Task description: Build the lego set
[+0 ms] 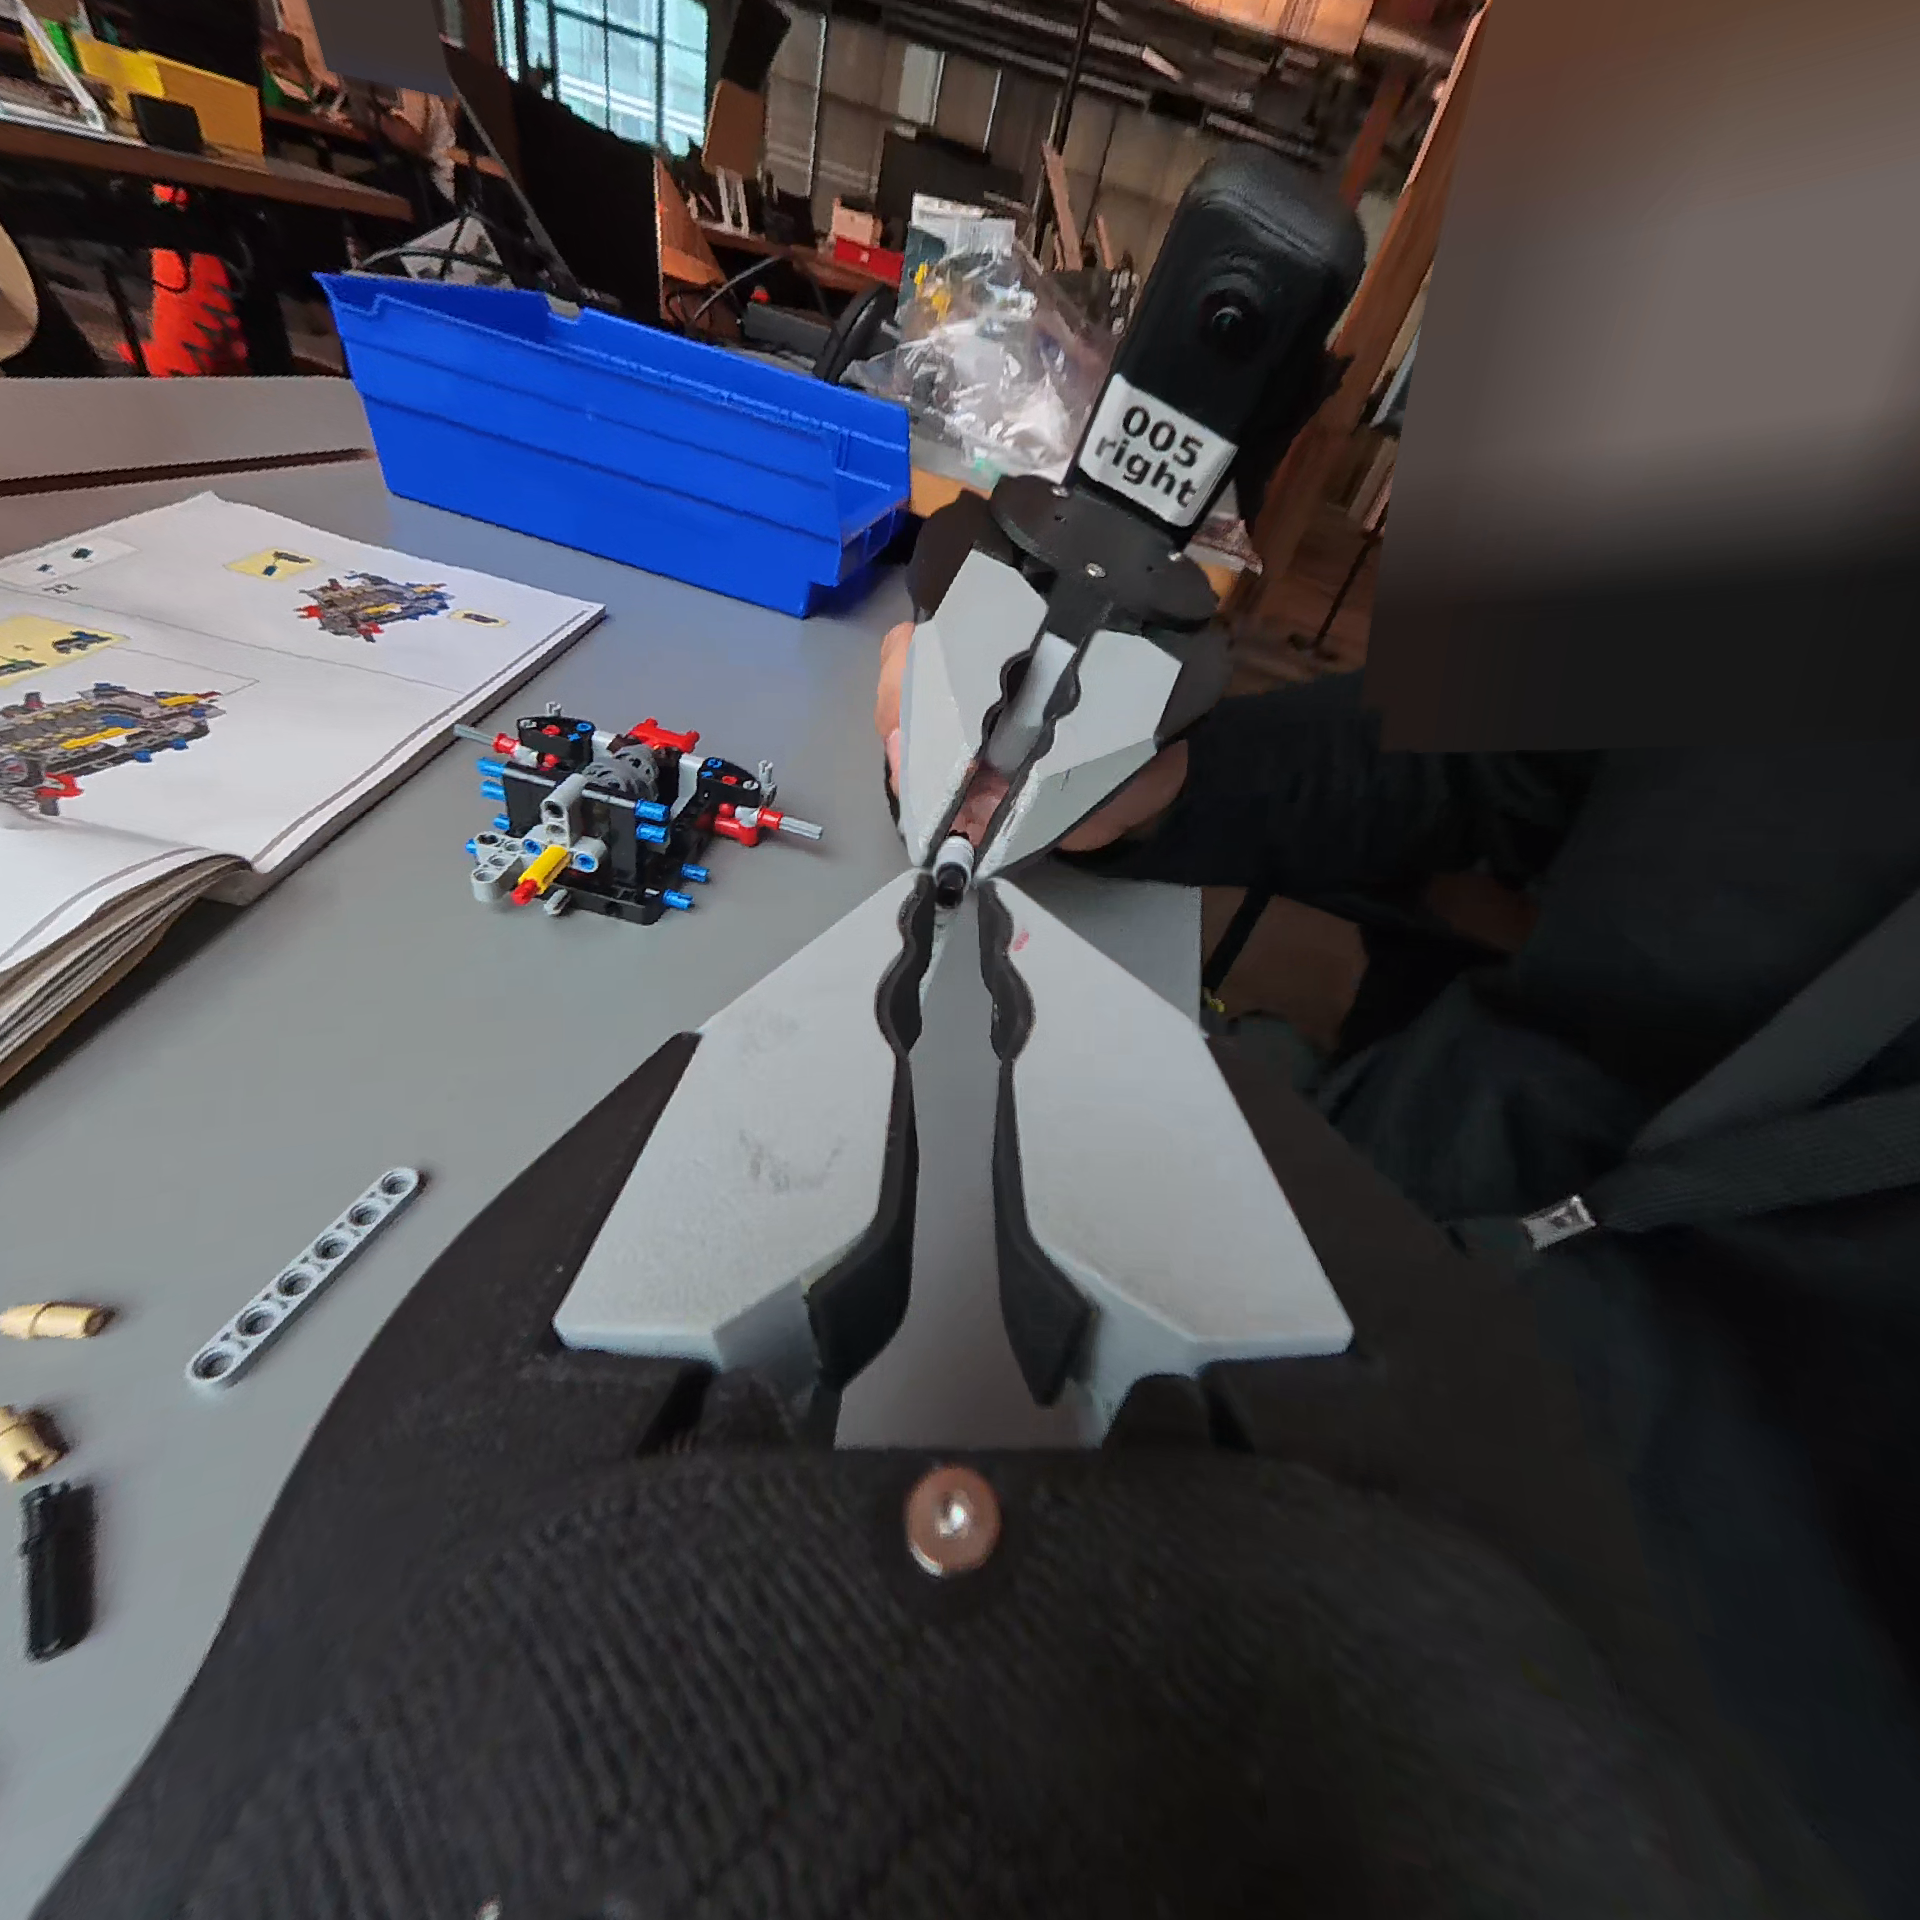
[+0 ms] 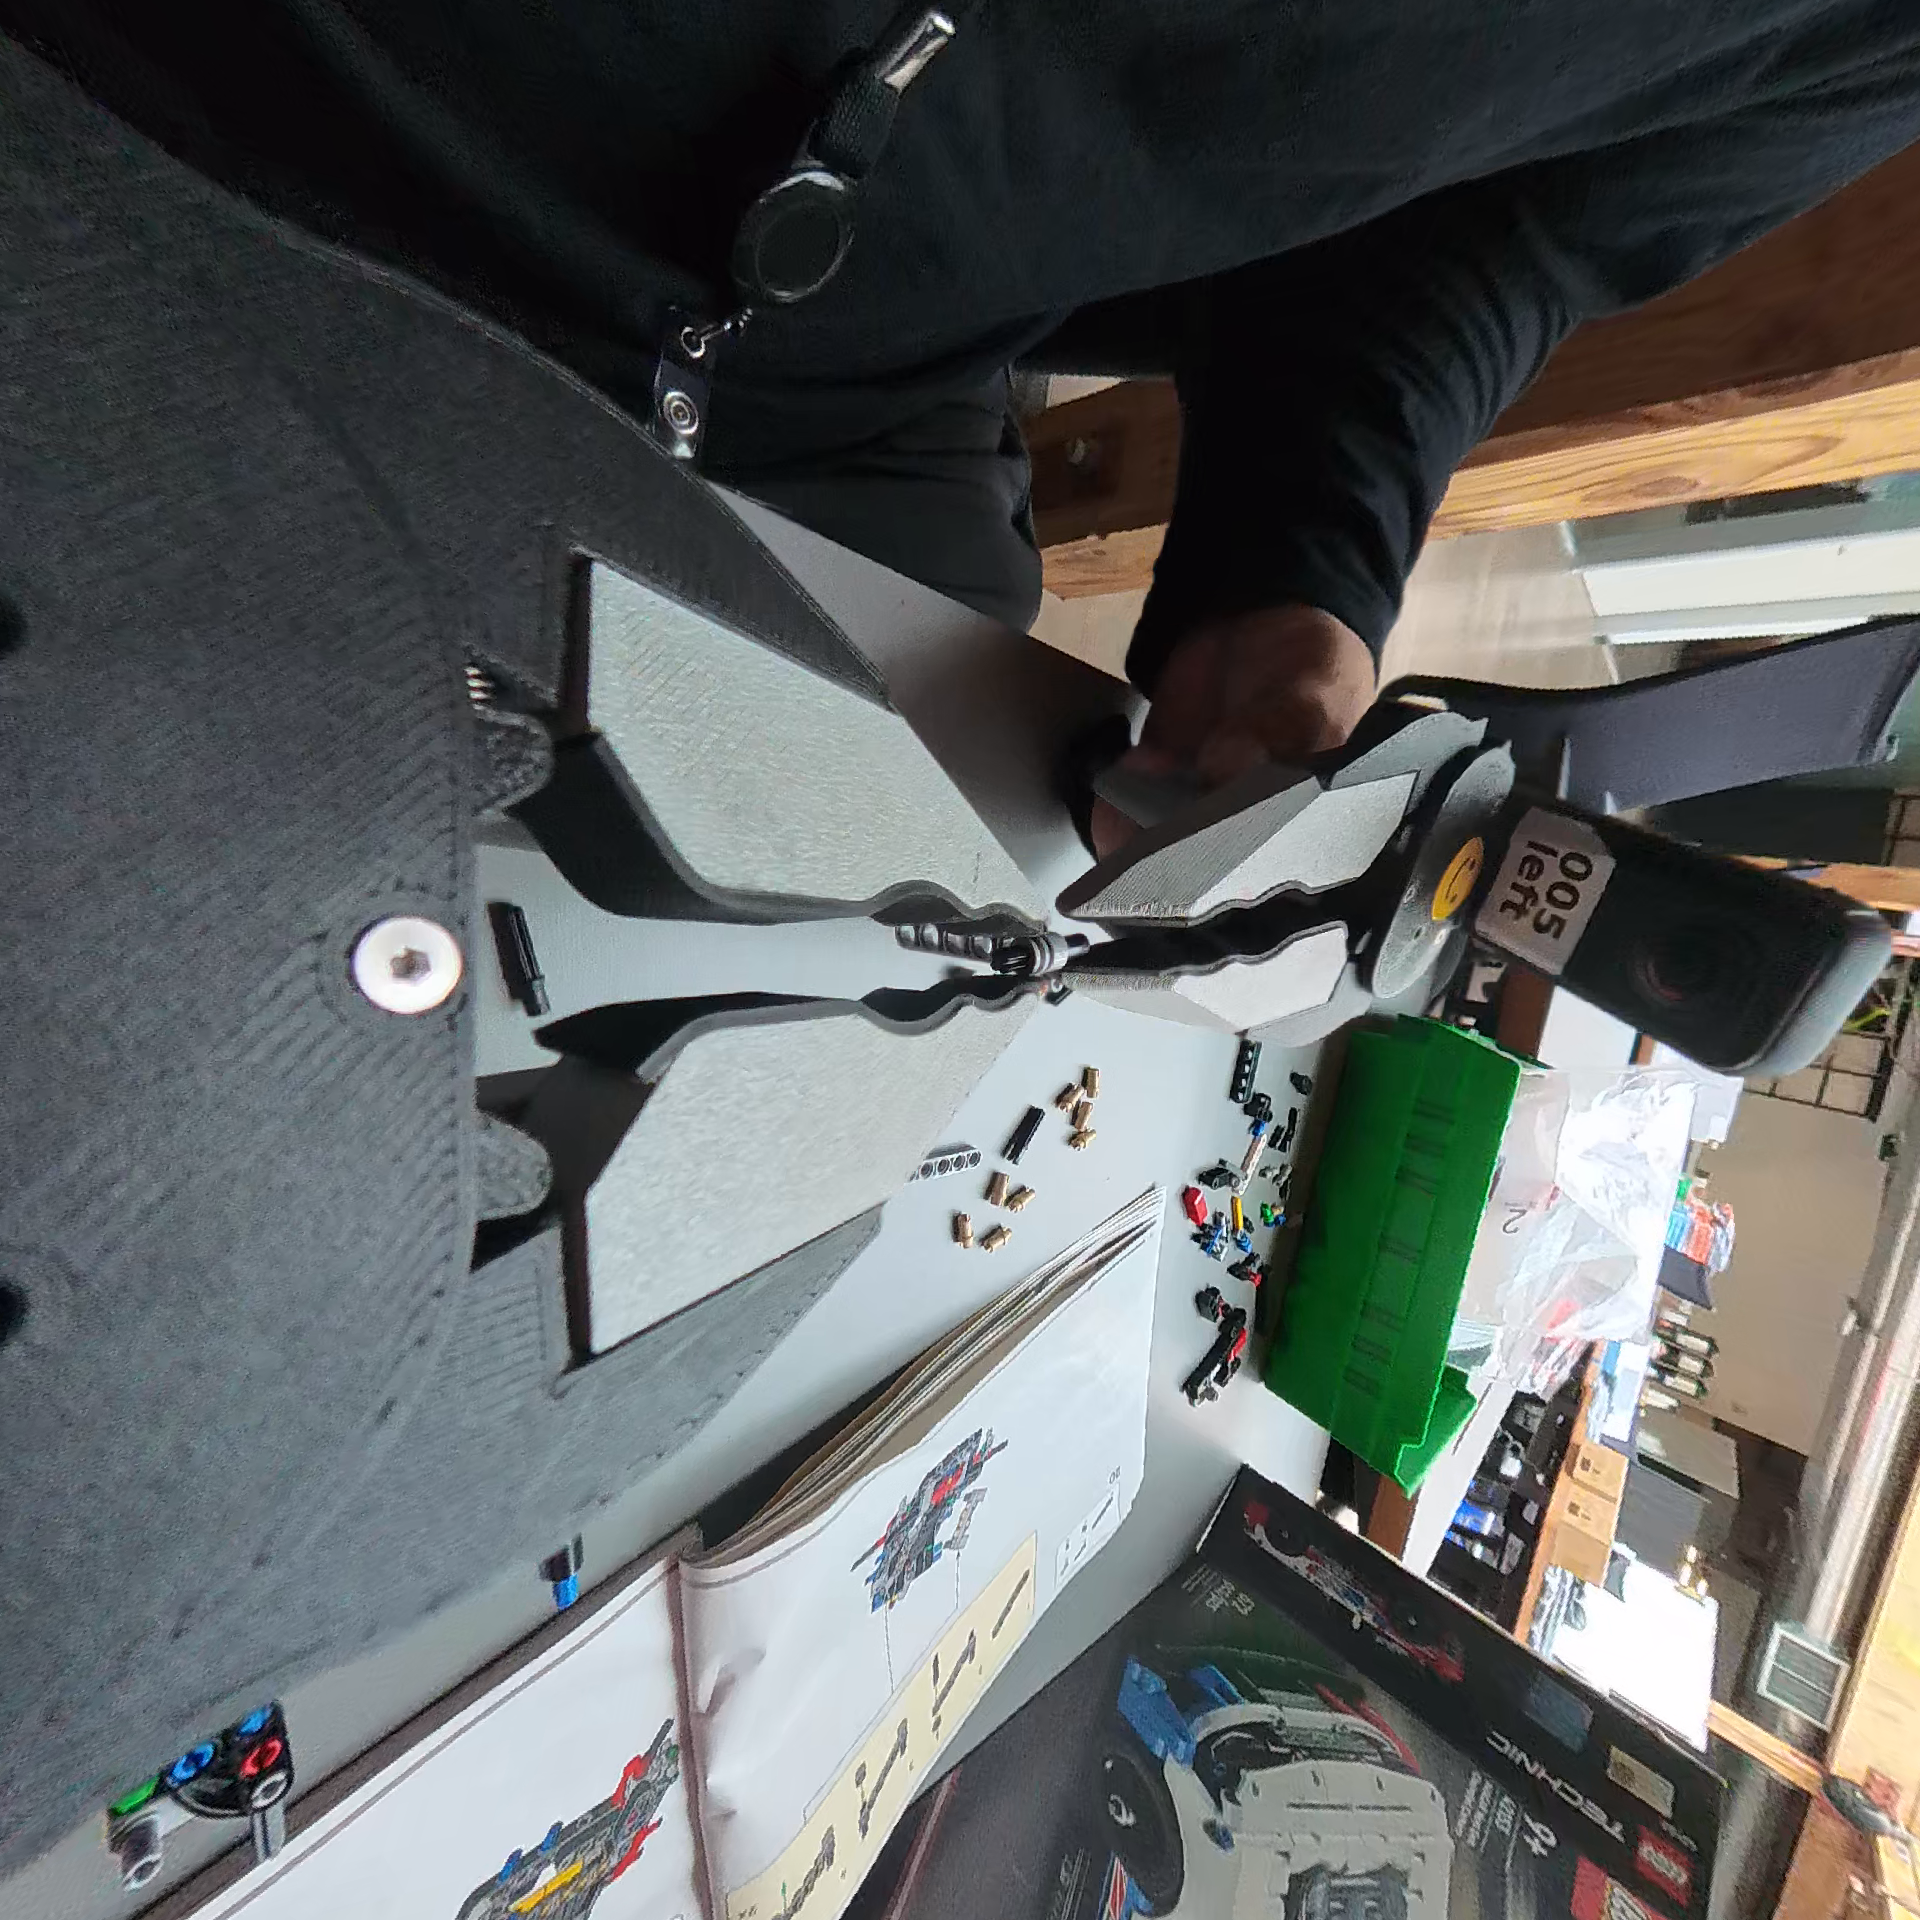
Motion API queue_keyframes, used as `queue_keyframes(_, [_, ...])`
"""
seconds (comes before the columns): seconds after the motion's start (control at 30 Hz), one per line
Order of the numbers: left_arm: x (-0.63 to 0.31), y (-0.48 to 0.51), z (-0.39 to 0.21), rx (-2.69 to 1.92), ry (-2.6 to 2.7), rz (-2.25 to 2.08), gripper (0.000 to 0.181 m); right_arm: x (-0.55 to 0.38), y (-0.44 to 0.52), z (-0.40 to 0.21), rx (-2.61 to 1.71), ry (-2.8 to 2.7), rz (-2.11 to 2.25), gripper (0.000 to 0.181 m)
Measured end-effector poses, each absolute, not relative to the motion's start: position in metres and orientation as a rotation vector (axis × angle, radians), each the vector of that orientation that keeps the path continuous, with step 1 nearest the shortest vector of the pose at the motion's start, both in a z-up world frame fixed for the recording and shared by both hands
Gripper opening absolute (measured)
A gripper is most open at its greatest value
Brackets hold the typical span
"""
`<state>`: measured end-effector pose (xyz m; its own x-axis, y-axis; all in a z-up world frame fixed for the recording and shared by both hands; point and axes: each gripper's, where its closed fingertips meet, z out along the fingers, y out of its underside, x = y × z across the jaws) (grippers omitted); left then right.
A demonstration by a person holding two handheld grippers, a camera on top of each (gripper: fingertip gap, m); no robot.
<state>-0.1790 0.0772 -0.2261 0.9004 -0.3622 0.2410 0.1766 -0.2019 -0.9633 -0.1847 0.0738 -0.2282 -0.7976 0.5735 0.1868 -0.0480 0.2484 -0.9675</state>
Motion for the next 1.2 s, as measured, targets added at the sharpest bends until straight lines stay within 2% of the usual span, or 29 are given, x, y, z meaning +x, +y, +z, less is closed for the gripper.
queue_keyframes(0.2, [-0.184,0.072,-0.232,-1.753,0.195,-0.442,0.000,-0.189,0.075,-0.231,-0.497,-1.978,1.601,0.003])
queue_keyframes(1.2, [-0.187,0.074,-0.249,-1.855,0.278,-0.278,0.000,-0.186,0.072,-0.237,-0.560,-2.050,1.654,0.003])
